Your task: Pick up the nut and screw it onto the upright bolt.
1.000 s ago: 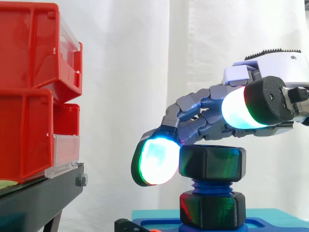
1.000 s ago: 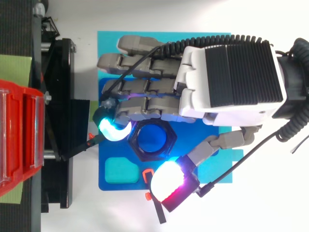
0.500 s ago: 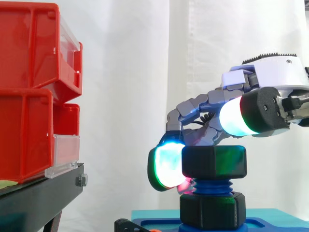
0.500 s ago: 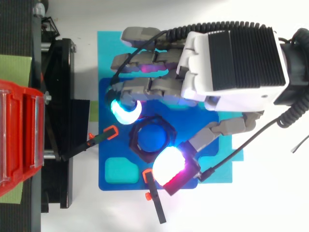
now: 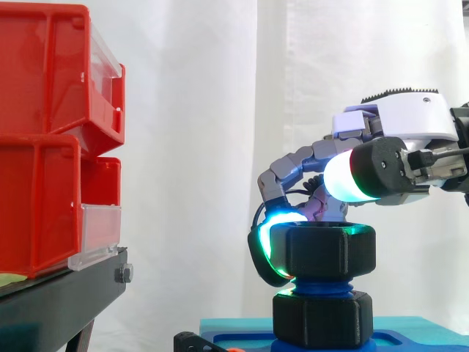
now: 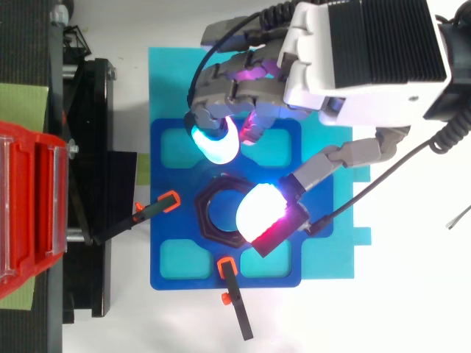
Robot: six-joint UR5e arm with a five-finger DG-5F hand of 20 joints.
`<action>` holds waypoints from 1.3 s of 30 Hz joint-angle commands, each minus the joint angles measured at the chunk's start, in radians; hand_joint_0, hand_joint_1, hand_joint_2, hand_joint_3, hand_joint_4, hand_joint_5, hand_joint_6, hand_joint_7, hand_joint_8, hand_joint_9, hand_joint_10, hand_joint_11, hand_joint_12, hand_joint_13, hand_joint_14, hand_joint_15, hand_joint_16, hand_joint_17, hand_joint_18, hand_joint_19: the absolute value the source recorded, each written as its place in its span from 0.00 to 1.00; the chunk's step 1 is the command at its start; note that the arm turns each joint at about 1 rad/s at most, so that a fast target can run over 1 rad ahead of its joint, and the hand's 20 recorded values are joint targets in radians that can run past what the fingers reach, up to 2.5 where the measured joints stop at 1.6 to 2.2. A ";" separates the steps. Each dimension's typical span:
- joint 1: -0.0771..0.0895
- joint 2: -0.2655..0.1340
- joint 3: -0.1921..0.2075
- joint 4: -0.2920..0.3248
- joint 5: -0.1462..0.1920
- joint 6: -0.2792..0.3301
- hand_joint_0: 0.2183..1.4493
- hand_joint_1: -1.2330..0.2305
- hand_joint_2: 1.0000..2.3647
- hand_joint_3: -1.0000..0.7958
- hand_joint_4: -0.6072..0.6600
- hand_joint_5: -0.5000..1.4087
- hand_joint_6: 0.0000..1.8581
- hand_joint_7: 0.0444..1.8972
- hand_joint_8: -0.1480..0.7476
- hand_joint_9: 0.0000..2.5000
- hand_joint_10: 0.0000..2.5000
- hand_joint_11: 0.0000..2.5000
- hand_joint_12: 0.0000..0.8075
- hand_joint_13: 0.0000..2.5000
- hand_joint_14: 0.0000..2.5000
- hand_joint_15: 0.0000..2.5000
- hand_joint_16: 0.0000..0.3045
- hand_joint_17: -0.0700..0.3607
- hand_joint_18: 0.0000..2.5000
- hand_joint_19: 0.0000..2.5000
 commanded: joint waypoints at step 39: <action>0.061 0.000 0.011 0.003 0.024 -0.016 0.19 0.59 0.00 0.28 0.61 0.19 0.27 0.33 0.44 0.25 0.00 0.00 0.43 0.11 0.00 0.00 0.16 0.41 0.00 0.00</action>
